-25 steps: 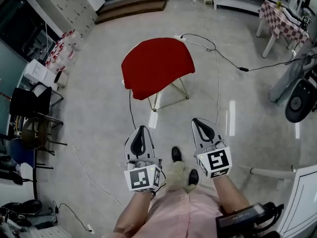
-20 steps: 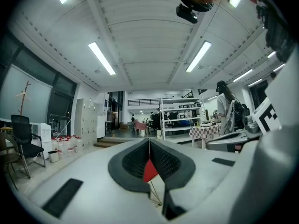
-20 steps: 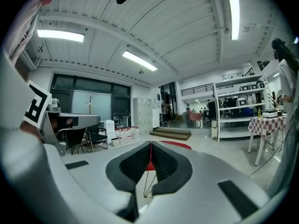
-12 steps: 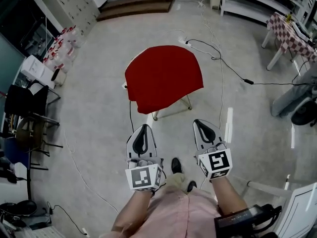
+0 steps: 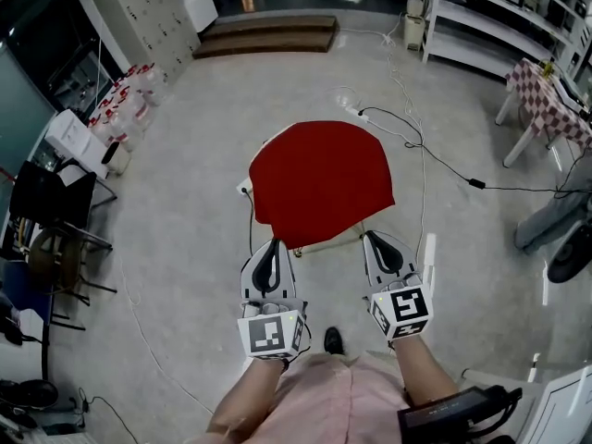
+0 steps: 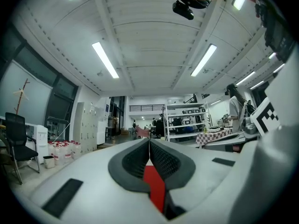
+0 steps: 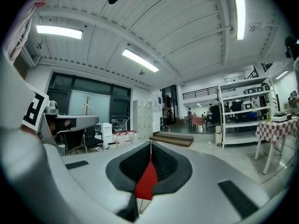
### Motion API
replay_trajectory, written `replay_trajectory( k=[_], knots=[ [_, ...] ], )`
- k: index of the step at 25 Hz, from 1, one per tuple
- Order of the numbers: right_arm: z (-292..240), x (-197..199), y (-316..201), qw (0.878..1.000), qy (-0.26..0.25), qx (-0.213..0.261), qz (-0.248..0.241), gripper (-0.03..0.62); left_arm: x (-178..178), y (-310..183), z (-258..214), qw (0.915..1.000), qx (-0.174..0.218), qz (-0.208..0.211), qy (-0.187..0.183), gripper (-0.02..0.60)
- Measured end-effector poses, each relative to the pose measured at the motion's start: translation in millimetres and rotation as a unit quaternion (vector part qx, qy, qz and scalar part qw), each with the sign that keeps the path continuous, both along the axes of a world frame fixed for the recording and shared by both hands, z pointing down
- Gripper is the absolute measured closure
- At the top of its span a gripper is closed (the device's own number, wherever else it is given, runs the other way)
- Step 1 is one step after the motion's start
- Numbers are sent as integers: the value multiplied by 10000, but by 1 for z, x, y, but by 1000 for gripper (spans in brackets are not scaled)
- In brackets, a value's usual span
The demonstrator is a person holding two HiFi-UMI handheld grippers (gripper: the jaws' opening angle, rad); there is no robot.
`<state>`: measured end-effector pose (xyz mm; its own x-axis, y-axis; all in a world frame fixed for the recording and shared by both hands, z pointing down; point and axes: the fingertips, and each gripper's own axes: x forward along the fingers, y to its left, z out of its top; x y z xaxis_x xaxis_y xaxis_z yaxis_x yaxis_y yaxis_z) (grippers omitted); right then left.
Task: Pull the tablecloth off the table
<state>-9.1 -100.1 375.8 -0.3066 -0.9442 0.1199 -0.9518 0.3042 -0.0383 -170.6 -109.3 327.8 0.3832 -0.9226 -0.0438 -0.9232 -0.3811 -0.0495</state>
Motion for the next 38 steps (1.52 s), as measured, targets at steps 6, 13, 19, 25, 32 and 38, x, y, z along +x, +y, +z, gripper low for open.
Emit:
replay_trajectory(
  k=[6, 13, 19, 25, 32, 38],
  knots=[
    [3, 2, -17, 9999, 71, -8, 87, 576, -1, -21, 6, 10000, -5, 56, 33, 554],
    [5, 19, -23, 9997, 100, -73, 193, 576, 14, -28, 14, 9998, -128, 162, 13, 554],
    [11, 33, -44, 9996, -25, -208, 204, 576, 25, -49, 17, 9995, -257, 133, -117, 554],
    [30, 71, -79, 9990, -172, -373, 183, 576, 56, -81, 29, 9989, -375, 13, -273, 554],
    [40, 111, -142, 9985, -342, -416, -1, 576, 85, -128, 35, 9978, -448, -253, -428, 554],
    [19, 126, -187, 9986, -409, -215, -258, 576, 98, -160, 15, 9968, -269, -564, -492, 554]
  ],
)
